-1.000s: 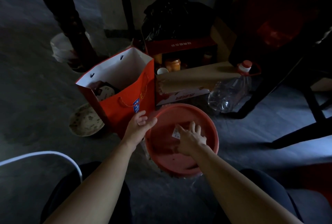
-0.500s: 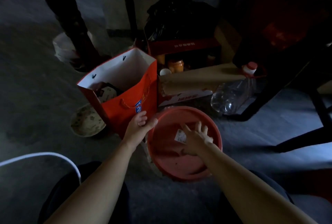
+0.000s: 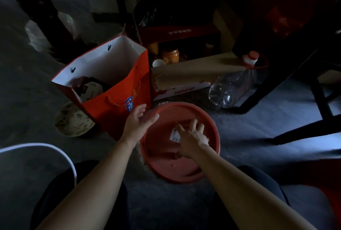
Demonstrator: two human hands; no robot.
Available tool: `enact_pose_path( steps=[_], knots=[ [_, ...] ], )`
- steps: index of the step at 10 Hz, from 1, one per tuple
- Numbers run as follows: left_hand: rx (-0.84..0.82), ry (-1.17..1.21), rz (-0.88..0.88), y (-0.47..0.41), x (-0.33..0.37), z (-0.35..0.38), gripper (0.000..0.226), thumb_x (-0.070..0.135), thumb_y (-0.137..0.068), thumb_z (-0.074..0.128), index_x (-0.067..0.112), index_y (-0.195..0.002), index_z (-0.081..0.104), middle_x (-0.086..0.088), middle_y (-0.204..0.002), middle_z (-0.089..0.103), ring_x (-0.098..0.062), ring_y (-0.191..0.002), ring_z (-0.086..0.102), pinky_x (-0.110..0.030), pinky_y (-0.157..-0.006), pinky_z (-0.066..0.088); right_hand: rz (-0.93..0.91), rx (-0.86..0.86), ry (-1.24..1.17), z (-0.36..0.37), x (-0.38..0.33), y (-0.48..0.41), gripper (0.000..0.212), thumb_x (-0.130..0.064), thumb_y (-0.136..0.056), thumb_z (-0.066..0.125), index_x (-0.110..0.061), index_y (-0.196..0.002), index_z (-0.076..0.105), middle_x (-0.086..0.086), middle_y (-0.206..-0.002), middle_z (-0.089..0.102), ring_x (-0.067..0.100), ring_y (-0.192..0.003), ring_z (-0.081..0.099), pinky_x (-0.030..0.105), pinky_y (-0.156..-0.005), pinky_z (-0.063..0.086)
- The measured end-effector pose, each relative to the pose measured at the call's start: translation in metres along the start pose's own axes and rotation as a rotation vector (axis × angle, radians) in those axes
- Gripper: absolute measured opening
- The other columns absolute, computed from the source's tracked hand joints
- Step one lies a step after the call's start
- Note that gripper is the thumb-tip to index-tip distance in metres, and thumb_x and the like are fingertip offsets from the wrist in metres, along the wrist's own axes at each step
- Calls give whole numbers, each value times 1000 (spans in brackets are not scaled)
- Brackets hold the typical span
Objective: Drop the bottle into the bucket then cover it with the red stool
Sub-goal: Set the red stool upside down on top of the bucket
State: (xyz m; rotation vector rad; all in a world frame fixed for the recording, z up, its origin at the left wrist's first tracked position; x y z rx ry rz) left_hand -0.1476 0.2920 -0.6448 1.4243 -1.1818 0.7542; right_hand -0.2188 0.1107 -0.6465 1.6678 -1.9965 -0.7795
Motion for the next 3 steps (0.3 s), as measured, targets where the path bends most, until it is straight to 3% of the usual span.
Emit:
enact_pose_path(
  steps=[2,3],
  knots=[
    [43,-67,43,1,16,18,83,64,-60,67,24,-131,50,-1,-138,50,-17,-128,45,-28,-98,35,24,-50,-35,0,0,0,118,-46,-70,82,-43,-153,-3,22,-158,-18,49,-146,-4,65,-108,35],
    [96,-238,49,19,42,19,69,62,-67,66,29,-126,52,0,-133,52,-18,-125,47,-41,-103,39,31,-110,-79,-10,-1,18,112,-38,-80,75,-43,-152,-11,20,-158,-28,46,-148,-14,64,-115,19]
  ],
)
Point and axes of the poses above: each hand's wrist, its own y-axis away from the middle knuckle, its own z-axis out of the palm, x = y × z, the point moved 8 cm from there along -y, towards the middle knuckle
